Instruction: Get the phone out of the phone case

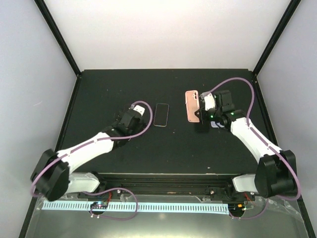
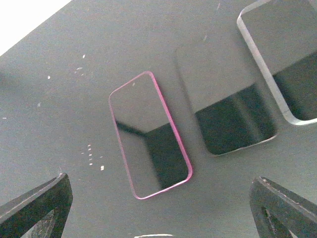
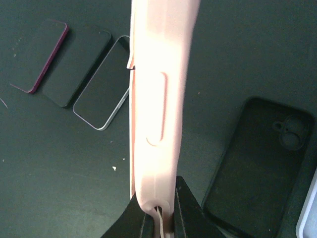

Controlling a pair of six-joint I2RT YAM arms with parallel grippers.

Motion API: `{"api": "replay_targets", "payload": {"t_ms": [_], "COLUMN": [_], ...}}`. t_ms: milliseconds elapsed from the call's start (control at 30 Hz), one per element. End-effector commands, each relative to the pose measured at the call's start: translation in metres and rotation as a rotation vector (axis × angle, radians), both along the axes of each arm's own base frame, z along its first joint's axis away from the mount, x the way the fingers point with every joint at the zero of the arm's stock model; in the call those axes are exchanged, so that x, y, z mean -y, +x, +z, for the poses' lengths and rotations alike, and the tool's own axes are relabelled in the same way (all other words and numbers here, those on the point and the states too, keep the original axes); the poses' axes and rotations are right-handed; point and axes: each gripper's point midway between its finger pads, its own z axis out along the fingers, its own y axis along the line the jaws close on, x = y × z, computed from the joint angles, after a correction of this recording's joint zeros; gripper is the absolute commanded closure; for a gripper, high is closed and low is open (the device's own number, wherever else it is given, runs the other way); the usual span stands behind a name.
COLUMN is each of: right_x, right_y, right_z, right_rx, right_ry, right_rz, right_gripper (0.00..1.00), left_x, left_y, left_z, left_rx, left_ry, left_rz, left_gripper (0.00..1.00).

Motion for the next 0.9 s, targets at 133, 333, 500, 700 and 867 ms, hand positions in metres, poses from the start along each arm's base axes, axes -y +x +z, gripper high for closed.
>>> {"api": "replay_targets", "payload": {"t_ms": [133,333,500,700,867], "right_x": [-0.021,-0.025,-0.025,-0.018,-0.012], "right_y": [0.005,0.012,0.014,0.017,0.012], "right_z": [-0.031,-0.075,-0.102,-0.114,-0.096], "right_rx": [-0.259,-0.447,-0.547,-0.541,-0.479], "right_ry": [-0.015,0.052,0.055,0.023,-0.002], "right_rz": [0.174,0.176,0.149,0.106,0.127], "right_gripper": [0.99,0.98,0.91,0.66,0.46], "left_x": [0.069,0.073,0.060,0.036,0.022], "left_y": [-0.058,-0.081,-0.095,-0.095,-0.092], "left_z": [0.061,0.078,0.095,0.096,0.096], "left_rx": [-0.141,-0.156,-0.040,0.046,0.059], "left_ry": [-0.559,-0.700,-0.787,-0.737,-0.636], "left_rz": [-0.276,-0.323,-0.348,-0.275,-0.231], "left_gripper": [0.01,0.01,0.01,0.01,0.01]}}
